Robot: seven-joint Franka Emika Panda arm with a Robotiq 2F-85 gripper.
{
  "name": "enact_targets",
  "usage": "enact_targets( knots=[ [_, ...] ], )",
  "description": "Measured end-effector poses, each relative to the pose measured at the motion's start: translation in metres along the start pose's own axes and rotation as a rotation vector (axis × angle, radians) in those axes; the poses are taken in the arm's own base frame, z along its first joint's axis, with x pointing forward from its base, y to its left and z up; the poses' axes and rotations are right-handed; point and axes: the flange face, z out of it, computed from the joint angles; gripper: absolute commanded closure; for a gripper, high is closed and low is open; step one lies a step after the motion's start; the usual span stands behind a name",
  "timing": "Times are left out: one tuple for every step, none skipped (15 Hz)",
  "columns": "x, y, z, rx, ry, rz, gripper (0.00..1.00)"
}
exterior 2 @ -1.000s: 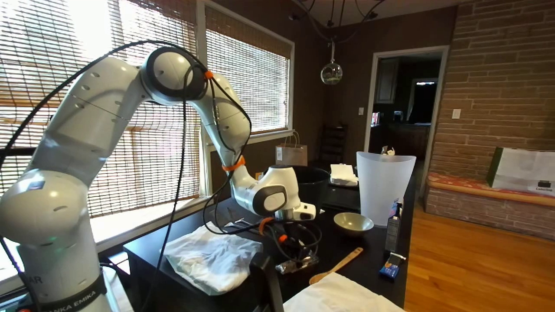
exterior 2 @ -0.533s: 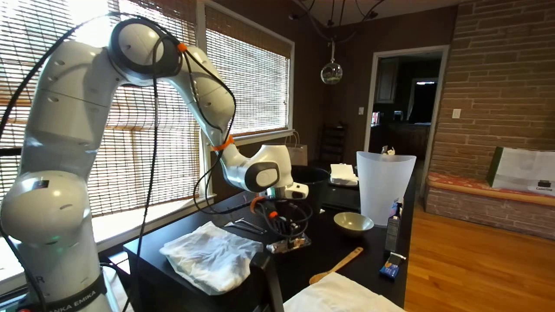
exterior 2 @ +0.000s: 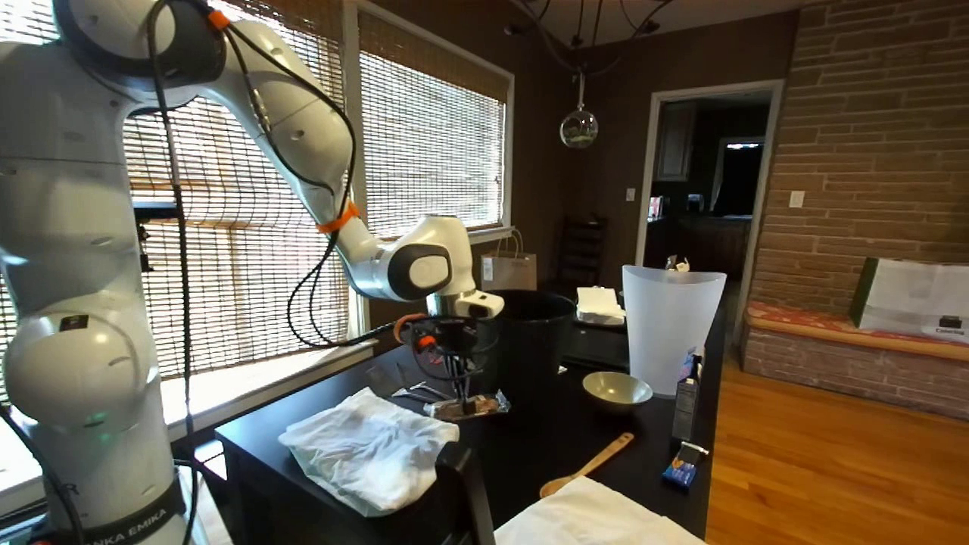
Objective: Put the chocolate on the white cloth then fold it
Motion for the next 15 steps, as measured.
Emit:
enact_targets(
  knots=[
    [-0.009,-0.002,-0.003,-0.003,-0.003,0.012,0.72],
    [-0.016,-0.004,-0.006,0.000,-0.003,0.017,0.72],
    [-0.021,-0.006,-0.008,0.002,-0.002,0.019,0.72],
    [-0.024,-0.006,-0.009,0.004,-0.002,0.020,0.72],
    [-0.025,-0.006,-0.010,0.004,-0.001,0.021,0.72],
    [-0.025,-0.005,-0.010,0.004,-0.001,0.021,0.93],
    [-0.025,-0.005,-0.010,0.004,-0.001,0.022,0.93],
    [-0.025,-0.005,-0.010,0.004,-0.001,0.023,0.93],
    [-0.026,-0.005,-0.009,0.005,-0.003,0.024,0.93],
    [-0.028,-0.007,-0.008,0.005,-0.007,0.019,0.93],
    [-0.033,-0.011,-0.007,0.006,-0.012,0.010,0.93],
    [-0.039,-0.015,-0.006,0.006,-0.018,-0.001,0.93],
    [-0.047,-0.020,-0.005,0.009,-0.025,-0.012,0.93],
    [-0.055,-0.025,-0.005,0.012,-0.030,-0.020,0.93],
    [-0.064,-0.030,-0.006,0.015,-0.036,-0.027,0.93]
  ],
)
